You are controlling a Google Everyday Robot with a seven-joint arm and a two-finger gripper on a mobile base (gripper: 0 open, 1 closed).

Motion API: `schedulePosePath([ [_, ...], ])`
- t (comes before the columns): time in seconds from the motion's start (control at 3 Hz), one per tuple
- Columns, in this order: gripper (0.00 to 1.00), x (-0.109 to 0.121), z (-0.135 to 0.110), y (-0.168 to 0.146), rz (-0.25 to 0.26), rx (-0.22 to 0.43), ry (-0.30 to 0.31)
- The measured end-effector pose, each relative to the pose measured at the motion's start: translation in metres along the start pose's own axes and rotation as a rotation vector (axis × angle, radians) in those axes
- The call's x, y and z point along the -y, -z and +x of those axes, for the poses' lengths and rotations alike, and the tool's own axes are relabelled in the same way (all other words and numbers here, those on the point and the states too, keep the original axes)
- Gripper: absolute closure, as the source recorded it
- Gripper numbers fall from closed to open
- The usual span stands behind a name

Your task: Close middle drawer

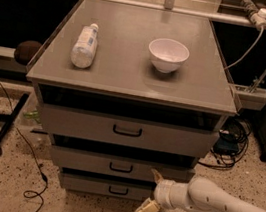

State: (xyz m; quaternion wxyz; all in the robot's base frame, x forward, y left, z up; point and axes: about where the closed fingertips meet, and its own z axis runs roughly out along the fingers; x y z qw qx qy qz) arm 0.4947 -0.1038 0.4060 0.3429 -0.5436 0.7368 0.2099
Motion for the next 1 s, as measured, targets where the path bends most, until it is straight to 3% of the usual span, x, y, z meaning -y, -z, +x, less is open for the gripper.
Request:
schedulePosePath([
  [1.0,0.0,0.0107,0.0098,0.0034,0.085,0.035,-0.019],
])
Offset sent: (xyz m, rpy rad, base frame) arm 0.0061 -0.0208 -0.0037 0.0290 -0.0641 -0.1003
